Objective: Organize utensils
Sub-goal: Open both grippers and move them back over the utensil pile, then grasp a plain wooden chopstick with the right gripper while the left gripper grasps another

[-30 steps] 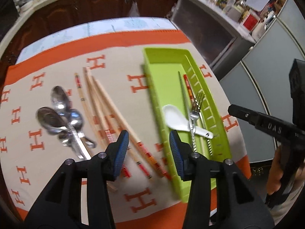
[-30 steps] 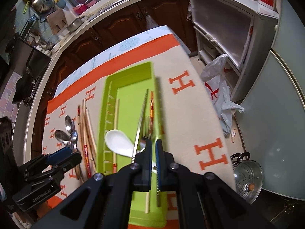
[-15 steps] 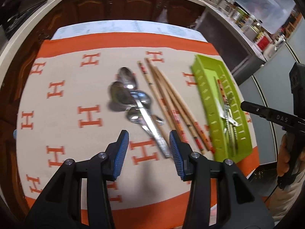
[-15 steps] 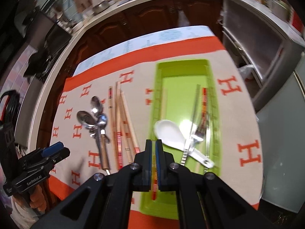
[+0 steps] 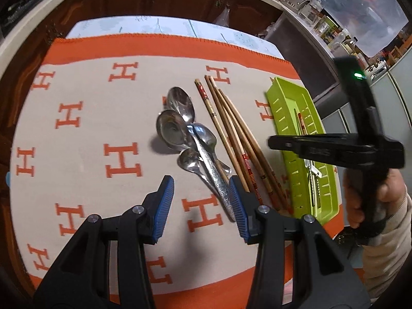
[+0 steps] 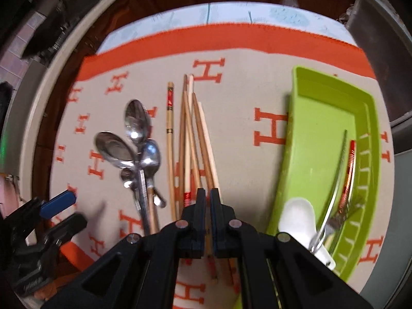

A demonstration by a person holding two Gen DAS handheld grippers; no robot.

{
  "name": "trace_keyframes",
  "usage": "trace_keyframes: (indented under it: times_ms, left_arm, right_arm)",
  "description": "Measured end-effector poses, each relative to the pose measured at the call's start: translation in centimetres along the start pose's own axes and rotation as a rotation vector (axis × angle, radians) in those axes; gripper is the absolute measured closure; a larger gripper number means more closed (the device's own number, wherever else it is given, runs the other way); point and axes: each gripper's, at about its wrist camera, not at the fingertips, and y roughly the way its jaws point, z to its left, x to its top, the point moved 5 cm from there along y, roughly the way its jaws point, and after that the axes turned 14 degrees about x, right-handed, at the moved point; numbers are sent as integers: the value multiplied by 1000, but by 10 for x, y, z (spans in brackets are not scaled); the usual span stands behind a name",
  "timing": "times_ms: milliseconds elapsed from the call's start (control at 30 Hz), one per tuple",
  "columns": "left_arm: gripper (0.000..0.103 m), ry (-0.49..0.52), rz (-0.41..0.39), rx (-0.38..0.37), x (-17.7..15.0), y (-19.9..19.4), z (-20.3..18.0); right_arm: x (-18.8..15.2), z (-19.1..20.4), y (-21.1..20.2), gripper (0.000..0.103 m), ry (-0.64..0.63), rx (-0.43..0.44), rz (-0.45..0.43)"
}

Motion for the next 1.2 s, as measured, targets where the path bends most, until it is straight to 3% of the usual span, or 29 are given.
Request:
trace_keyframes:
  times_ms: [500, 533, 633, 800, 900, 933, 967, 1200]
  left_arm:
    - [62, -44, 60, -29, -3, 31, 5]
    - [62, -43, 61, -31, -4, 31, 4]
    - [62, -38, 59, -31, -6, 32, 4]
    - [62, -43, 64, -29, -5, 35, 3]
    - [62, -40, 71, -31, -7, 35, 2]
    - [62, -36, 71, -31, -7, 35, 1]
    - [62, -32, 70, -31, -8, 35, -1]
    - [62, -19, 68, -25, -10, 34, -4]
  right_arm:
    - [12, -8, 27, 98, -52, -77, 106]
    - [13, -7, 28, 94, -56, -84, 110]
    - [11, -7, 33, 66, -70, -99, 143]
    - [3, 3, 40, 67, -155, -166, 134]
    - [5, 4, 38, 80, -153, -168, 103]
    - [6, 7, 39, 90, -152, -171, 99]
    - [6, 8, 39, 90, -146, -166, 95]
    - [13, -4, 20, 91, -10, 4, 30]
